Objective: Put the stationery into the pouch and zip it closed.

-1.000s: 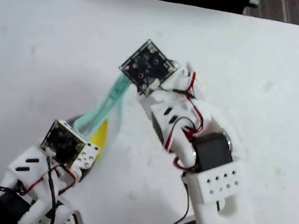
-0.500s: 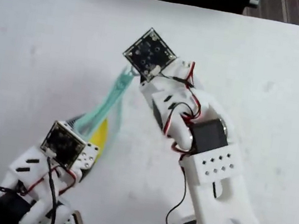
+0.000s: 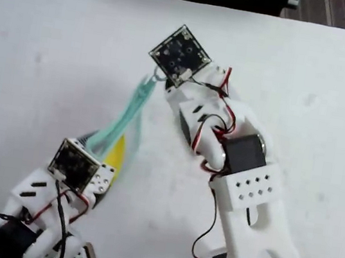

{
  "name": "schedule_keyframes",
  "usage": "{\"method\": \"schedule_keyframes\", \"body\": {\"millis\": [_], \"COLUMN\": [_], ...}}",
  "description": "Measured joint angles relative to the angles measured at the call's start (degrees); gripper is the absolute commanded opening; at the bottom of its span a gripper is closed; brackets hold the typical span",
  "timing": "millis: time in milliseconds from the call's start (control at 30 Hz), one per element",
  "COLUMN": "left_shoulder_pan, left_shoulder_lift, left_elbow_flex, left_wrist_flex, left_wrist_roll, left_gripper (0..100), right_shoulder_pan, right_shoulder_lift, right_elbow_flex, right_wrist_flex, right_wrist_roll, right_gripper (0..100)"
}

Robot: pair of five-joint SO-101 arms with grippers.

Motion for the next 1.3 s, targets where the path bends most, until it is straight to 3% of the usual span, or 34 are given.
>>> {"method": "schedule_keyframes", "body": {"millis": [100,367,600,867,1133,1300], "left_shoulder_pan": [0.0,-1.1,-6.8,-9.1,-9.3,-9.3], "left_shoulder_lift": [0.0,-0.1,0.0,0.0,0.0,0.0], "left_elbow_flex": [0.0,3.0,5.5,5.6,5.6,5.6], "left_wrist_flex": [0.0,-4.2,-9.2,-9.8,-9.8,-9.8], "left_wrist_roll": [0.0,0.1,5.5,7.9,7.9,7.9], "left_gripper": [2,2,2,2,2,2], "right_shoulder_pan": [0.0,0.2,1.3,5.2,17.9,18.9], "right_shoulder_lift": [0.0,-3.6,-11.7,-15.2,-13.0,0.5], "right_elbow_flex": [0.0,-0.2,-0.5,-0.9,-0.4,-1.7], "right_wrist_flex": [0.1,7.7,21.5,37.6,31.6,25.0], "right_wrist_roll": [-0.3,-6.7,-7.0,4.0,6.2,2.1], "right_gripper": [3.3,31.1,30.7,23.2,22.4,22.4]}}
